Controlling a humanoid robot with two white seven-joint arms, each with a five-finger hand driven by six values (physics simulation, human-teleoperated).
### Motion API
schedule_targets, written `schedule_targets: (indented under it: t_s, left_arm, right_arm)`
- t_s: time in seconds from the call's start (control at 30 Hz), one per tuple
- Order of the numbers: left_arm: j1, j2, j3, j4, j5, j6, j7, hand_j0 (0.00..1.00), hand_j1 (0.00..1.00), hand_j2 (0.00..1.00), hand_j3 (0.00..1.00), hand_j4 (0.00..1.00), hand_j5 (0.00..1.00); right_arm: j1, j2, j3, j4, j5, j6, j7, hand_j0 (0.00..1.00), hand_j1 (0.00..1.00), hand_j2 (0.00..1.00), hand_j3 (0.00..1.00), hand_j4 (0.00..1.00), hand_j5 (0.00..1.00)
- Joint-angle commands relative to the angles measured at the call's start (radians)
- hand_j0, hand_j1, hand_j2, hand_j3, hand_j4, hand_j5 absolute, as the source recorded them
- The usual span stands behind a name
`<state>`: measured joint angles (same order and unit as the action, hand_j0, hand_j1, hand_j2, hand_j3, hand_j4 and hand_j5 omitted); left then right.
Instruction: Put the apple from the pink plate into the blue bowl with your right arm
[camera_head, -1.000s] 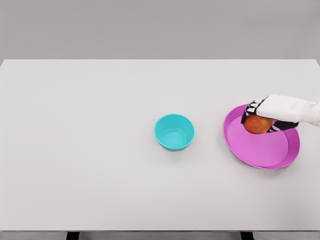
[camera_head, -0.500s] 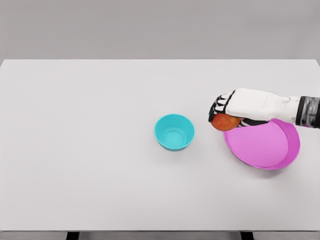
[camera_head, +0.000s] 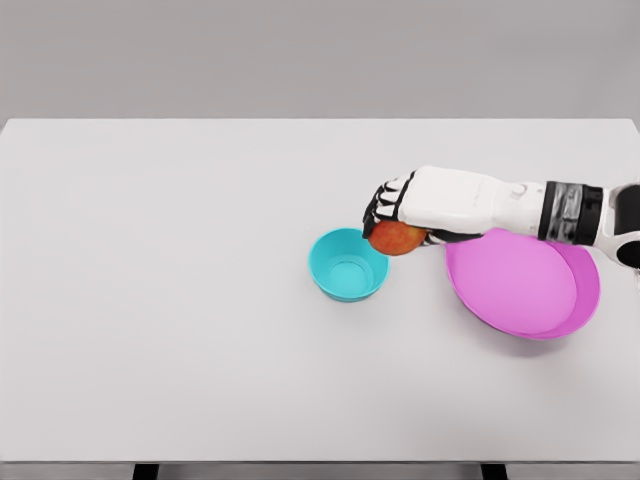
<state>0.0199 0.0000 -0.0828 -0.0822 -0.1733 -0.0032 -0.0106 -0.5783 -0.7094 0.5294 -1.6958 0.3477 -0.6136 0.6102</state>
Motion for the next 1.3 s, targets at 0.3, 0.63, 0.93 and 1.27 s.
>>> schedule_targets:
  t_s: [0.3, 0.63, 0.93, 1.27]
  left_arm:
    - [0.000, 0.000, 0.000, 0.001, 0.000, 0.000, 0.000, 1.00, 1.00, 1.00, 1.00, 1.00, 1.00]
    - [0.000, 0.000, 0.000, 0.001, 0.000, 0.000, 0.000, 1.00, 1.00, 1.00, 1.00, 1.00, 1.00]
    - [0.000, 0.000, 0.000, -0.001, 0.000, 0.000, 0.000, 1.00, 1.00, 1.00, 1.00, 1.00, 1.00]
    - [0.000, 0.000, 0.000, 0.001, 0.000, 0.000, 0.000, 1.00, 1.00, 1.00, 1.00, 1.00, 1.00]
  right_arm:
    - [-0.095, 0.087, 0.170, 0.087, 0.000, 0.003, 0.001, 0.51, 0.51, 0.51, 0.51, 0.51, 0.51]
    - [-0.124, 0.105, 0.207, 0.154, 0.002, 0.003, 0.001, 0.52, 0.52, 0.52, 0.52, 0.52, 0.52]
    - [-0.127, 0.110, 0.216, 0.159, 0.008, 0.003, 0.001, 1.00, 1.00, 1.00, 1.00, 1.00, 1.00]
    - [-0.132, -0.022, -0.012, 0.108, -0.001, 0.003, 0.001, 1.00, 1.00, 1.00, 1.00, 1.00, 1.00]
